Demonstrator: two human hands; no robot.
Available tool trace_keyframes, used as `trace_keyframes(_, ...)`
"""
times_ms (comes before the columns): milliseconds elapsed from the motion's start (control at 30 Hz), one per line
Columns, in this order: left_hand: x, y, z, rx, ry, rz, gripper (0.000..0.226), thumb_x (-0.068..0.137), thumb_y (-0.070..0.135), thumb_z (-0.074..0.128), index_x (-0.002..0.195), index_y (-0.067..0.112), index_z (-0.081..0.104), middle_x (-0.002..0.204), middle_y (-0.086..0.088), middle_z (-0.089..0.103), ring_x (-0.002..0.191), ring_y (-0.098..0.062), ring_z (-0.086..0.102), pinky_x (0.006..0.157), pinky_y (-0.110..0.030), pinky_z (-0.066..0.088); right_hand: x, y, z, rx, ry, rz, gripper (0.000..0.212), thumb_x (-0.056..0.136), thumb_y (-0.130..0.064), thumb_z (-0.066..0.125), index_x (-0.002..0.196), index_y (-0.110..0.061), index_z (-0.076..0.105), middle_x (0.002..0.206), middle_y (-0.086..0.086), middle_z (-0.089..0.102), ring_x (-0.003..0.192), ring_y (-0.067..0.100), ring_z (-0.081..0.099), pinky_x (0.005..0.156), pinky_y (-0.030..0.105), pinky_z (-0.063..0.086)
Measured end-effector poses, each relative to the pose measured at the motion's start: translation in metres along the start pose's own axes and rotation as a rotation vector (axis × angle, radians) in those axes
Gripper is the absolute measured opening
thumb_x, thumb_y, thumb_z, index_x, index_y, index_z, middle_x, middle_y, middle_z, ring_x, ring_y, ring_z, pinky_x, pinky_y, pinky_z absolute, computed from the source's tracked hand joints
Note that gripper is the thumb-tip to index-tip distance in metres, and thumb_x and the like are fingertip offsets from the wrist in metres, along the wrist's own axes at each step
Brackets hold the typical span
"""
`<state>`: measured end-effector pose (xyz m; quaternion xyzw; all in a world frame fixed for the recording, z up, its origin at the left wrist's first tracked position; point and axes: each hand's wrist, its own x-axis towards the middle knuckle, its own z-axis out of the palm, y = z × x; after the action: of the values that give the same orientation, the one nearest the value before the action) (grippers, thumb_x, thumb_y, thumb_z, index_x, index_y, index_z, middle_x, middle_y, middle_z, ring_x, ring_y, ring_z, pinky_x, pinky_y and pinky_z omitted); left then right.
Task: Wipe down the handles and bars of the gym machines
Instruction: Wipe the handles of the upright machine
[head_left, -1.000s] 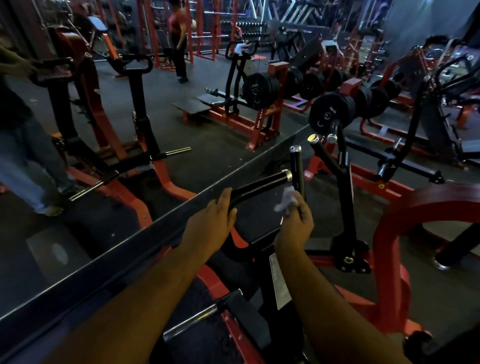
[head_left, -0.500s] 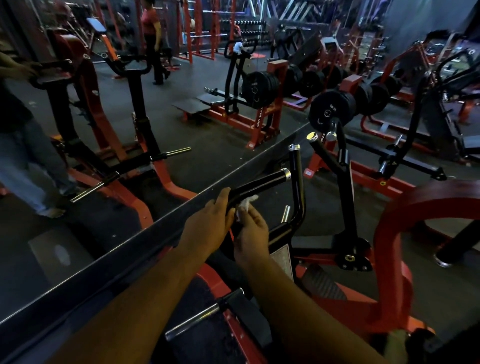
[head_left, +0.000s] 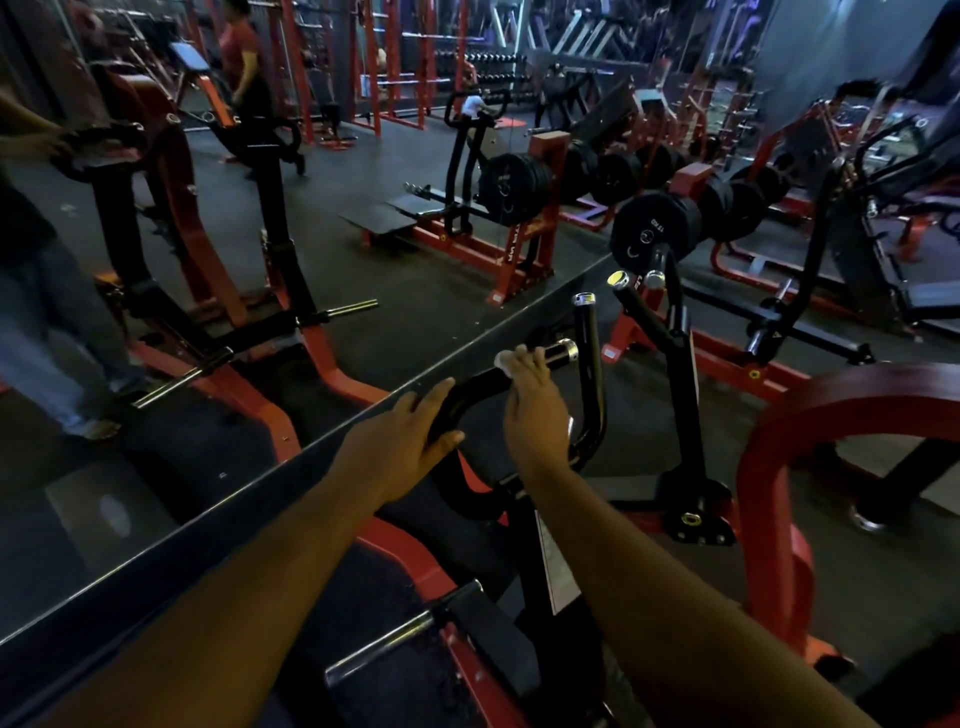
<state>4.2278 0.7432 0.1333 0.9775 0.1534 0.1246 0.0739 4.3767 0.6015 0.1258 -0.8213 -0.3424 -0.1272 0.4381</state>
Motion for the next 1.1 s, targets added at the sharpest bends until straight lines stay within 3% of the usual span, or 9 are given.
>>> trace_keyframes(100, -0.011, -0.022, -0.004, -0.146, 0.037, 0.087, 0.08, 0.094, 0.077, 0.02, 0.159, 0.03, 0.027, 0.144, -0.002, 0.049, 0.118, -0.024, 0.061, 0.086, -0.042, 0.056, -0.027, -0.02, 0.015, 0.028, -0.036, -0.146, 0.05, 0.098, -0.002, 0.04, 0.145, -0.013, 0.054, 0.158, 0.004, 0.044, 0.154, 0.017, 0.022, 0.124, 0.039, 0.027)
trace_keyframes(300, -0.008, -0.031, -0.012, -0.515, 0.162, 0.025, 0.055, 0.101, 0.042, 0.04, 0.152, 0.022, 0.046, 0.142, -0.004, 0.051, 0.123, -0.018, 0.057, 0.103, -0.038, 0.048, -0.069, -0.021, 0.029, 0.187, -0.132, -0.411, 0.039, 0.103, 0.0, 0.047, 0.141, 0.0, 0.055, 0.156, 0.015, 0.044, 0.152, 0.031, 0.03, 0.123, 0.047, 0.029)
trace_keyframes(433, 0.012, -0.013, -0.008, -0.404, 0.065, 0.124, 0.055, 0.105, 0.045, 0.039, 0.157, 0.026, 0.037, 0.15, -0.004, 0.047, 0.132, -0.022, 0.053, 0.107, -0.045, 0.048, -0.112, -0.006, 0.033, 0.247, -0.231, -0.415, 0.058, 0.089, 0.02, 0.054, 0.145, 0.004, 0.049, 0.159, 0.021, 0.037, 0.153, 0.04, 0.023, 0.123, 0.054, 0.025)
trace_keyframes(633, 0.015, 0.004, -0.003, -0.218, 0.032, 0.167, 0.057, 0.107, 0.042, 0.035, 0.162, 0.029, 0.025, 0.154, -0.005, 0.041, 0.126, -0.03, 0.056, 0.096, -0.05, 0.054, -0.136, 0.033, 0.005, 0.088, -0.38, -0.538, 0.047, 0.097, 0.005, 0.055, 0.144, -0.001, 0.053, 0.159, 0.011, 0.038, 0.151, 0.028, 0.03, 0.122, 0.044, 0.032)
trace_keyframes(700, 0.015, 0.003, -0.002, -0.211, 0.021, 0.15, 0.057, 0.108, 0.041, 0.035, 0.163, 0.03, 0.023, 0.157, -0.005, 0.038, 0.127, -0.032, 0.056, 0.097, -0.051, 0.053, -0.129, 0.04, -0.011, 0.073, -0.358, -0.454, 0.043, 0.104, -0.01, 0.046, 0.146, -0.003, 0.052, 0.159, 0.01, 0.04, 0.149, 0.024, 0.036, 0.117, 0.049, 0.039)
trace_keyframes(767, 0.016, 0.005, -0.002, -0.204, 0.007, 0.142, 0.057, 0.11, 0.039, 0.037, 0.164, 0.03, 0.021, 0.159, -0.005, 0.036, 0.129, -0.033, 0.055, 0.099, -0.051, 0.052, -0.109, 0.036, -0.025, 0.112, -0.208, -0.291, 0.044, 0.103, -0.007, 0.043, 0.146, -0.004, 0.051, 0.155, 0.007, 0.047, 0.147, 0.022, 0.041, 0.115, 0.052, 0.041)
trace_keyframes(867, 0.015, 0.005, 0.0, -0.222, 0.0, 0.127, 0.056, 0.11, 0.039, 0.035, 0.164, 0.032, 0.019, 0.162, -0.003, 0.033, 0.13, -0.034, 0.055, 0.098, -0.052, 0.052, -0.08, 0.0, -0.03, 0.22, -0.045, -0.095, 0.044, 0.103, -0.007, 0.048, 0.147, -0.01, 0.052, 0.151, -0.001, 0.05, 0.142, 0.008, 0.044, 0.117, 0.039, 0.04)
trace_keyframes(967, 0.013, 0.003, 0.001, -0.239, -0.023, 0.102, 0.056, 0.11, 0.04, 0.033, 0.163, 0.037, 0.016, 0.166, -0.002, 0.028, 0.134, -0.032, 0.052, 0.102, -0.052, 0.051, -0.093, -0.037, -0.007, 0.276, -0.159, -0.115, 0.045, 0.103, -0.005, 0.05, 0.148, -0.011, 0.05, 0.149, 0.001, 0.053, 0.138, 0.012, 0.05, 0.115, 0.037, 0.043)
trace_keyframes(1100, 0.009, 0.009, -0.003, -0.242, -0.008, 0.097, 0.056, 0.111, 0.037, 0.035, 0.164, 0.034, 0.018, 0.165, -0.003, 0.03, 0.134, -0.032, 0.053, 0.101, -0.052, 0.051, -0.139, -0.01, 0.018, 0.238, -0.198, -0.202, 0.061, 0.094, 0.01, 0.058, 0.151, -0.01, 0.046, 0.16, 0.002, 0.038, 0.148, 0.016, 0.037, 0.12, 0.036, 0.036)
